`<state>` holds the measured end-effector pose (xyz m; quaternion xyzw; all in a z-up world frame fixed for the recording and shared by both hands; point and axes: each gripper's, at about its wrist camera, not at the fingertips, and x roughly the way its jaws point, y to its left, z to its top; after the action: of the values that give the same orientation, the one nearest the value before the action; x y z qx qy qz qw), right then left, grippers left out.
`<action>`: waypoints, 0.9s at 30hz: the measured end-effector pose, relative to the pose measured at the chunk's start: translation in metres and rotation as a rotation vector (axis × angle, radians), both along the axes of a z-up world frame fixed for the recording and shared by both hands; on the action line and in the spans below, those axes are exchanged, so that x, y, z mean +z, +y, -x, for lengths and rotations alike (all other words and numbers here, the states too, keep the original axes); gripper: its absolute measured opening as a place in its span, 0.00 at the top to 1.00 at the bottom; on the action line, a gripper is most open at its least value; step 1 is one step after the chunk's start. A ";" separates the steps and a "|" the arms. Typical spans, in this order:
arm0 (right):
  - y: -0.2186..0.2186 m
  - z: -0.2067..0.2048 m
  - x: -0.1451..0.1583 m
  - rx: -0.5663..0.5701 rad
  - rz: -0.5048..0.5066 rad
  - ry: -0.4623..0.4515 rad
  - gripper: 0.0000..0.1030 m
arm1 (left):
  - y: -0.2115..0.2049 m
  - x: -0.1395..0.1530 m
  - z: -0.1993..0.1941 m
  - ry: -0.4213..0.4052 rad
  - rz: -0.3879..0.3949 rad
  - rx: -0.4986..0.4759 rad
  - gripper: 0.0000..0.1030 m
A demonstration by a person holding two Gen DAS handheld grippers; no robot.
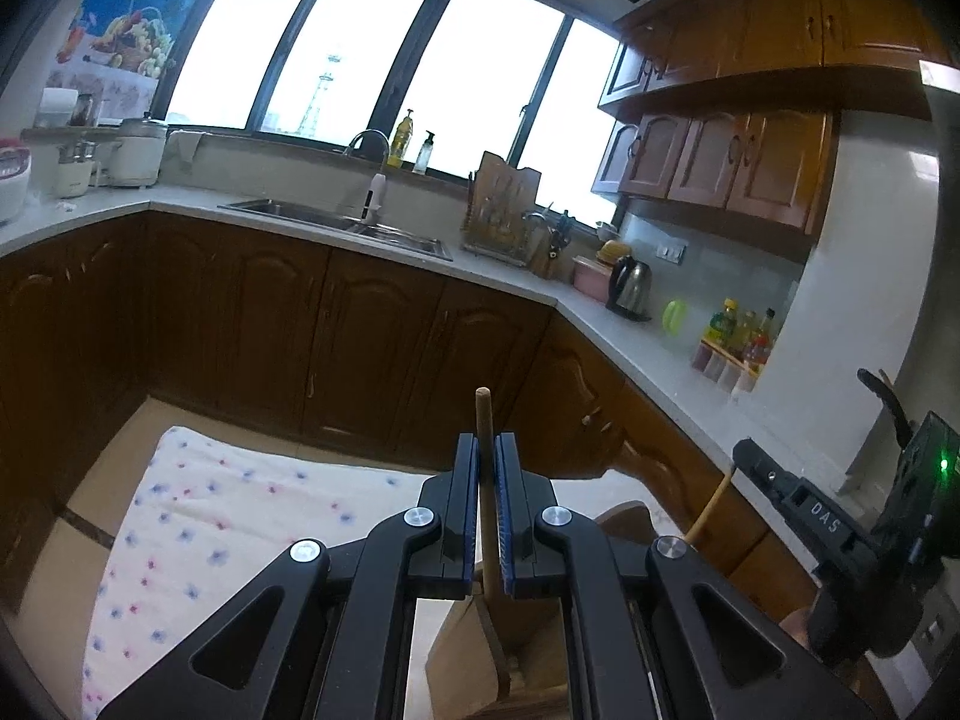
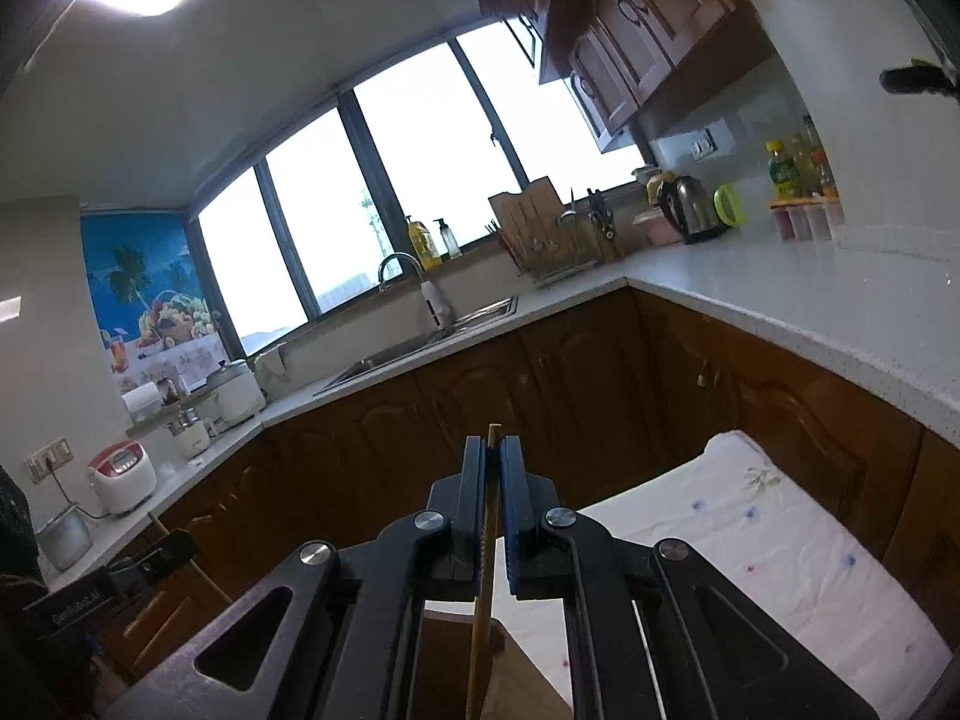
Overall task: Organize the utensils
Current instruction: 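Open the left gripper over the holder while the right gripper releases its chopstick into it, then move the left gripper back to the chopsticks while the right gripper returns too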
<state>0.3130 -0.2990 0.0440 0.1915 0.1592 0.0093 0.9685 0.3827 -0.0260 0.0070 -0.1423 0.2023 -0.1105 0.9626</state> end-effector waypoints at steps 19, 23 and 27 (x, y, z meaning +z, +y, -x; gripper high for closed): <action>-0.008 0.036 0.012 0.061 -0.048 0.045 0.07 | 0.038 0.023 0.064 0.031 -0.006 0.021 0.20; -0.009 0.060 0.010 0.088 -0.061 0.076 0.05 | 0.050 0.015 0.094 0.087 -0.018 0.046 0.15; -0.005 0.089 0.002 0.101 -0.056 0.124 0.05 | 0.061 0.009 0.120 0.157 -0.011 0.058 0.15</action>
<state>0.2236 -0.3043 0.0458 0.2103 0.2278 0.0507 0.9494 0.2628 0.0346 0.0159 -0.1510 0.2737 -0.0698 0.9473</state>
